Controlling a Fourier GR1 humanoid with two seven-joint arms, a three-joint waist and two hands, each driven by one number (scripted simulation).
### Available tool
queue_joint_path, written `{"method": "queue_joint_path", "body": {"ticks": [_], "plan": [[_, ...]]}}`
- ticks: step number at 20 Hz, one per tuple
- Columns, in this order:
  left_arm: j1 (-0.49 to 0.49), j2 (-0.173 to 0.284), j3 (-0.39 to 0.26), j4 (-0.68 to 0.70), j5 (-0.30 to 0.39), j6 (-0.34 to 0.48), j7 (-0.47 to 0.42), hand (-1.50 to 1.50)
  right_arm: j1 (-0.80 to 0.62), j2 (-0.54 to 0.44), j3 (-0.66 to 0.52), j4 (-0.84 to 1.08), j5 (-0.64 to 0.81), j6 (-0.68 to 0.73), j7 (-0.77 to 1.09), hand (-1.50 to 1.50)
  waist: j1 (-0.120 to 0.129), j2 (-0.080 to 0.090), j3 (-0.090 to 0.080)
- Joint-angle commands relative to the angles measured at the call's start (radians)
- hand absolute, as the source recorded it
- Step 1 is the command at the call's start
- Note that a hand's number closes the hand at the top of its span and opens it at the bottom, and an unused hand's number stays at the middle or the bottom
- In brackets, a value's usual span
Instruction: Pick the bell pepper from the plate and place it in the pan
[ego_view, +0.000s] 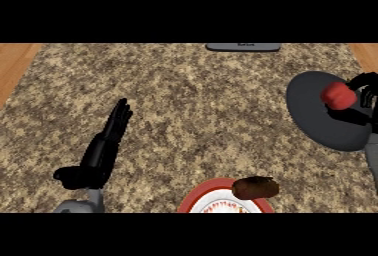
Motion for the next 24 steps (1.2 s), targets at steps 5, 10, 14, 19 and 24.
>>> {"method": "queue_joint_path", "body": {"ticks": [5,10,14,19,24], "plan": [[-0.026,-0.016,-0.014,0.016,-0.013,-0.006,0.008,0.00,-0.248,-0.093,-0.141,0.530,-0.076,-0.084,-0.312,1.50,0.014,0.007,0.001],[-0.033,-0.031,-0.045,-0.001,-0.033,0.001,0.003,0.00,-0.299,-0.173,0.001,0.676,0.086,0.099,-0.054,-1.50,0.055,0.021,-0.001],[-0.024,-0.036,-0.057,-0.028,-0.027,-0.003,0.033,0.00,-0.380,-0.174,0.019,0.769,0.068,0.320,-0.071,-1.50,0.059,0.017,0.002],[-0.034,-0.020,-0.025,-0.023,-0.014,-0.007,0.044,0.00,-0.394,-0.138,-0.039,0.847,0.026,0.280,-0.216,-1.50,0.048,0.019,0.004],[-0.038,-0.016,0.000,0.006,-0.013,-0.001,0.014,0.00,-0.413,-0.141,-0.172,0.826,-0.110,0.279,-0.332,-1.50,0.034,0.018,0.004]]}}
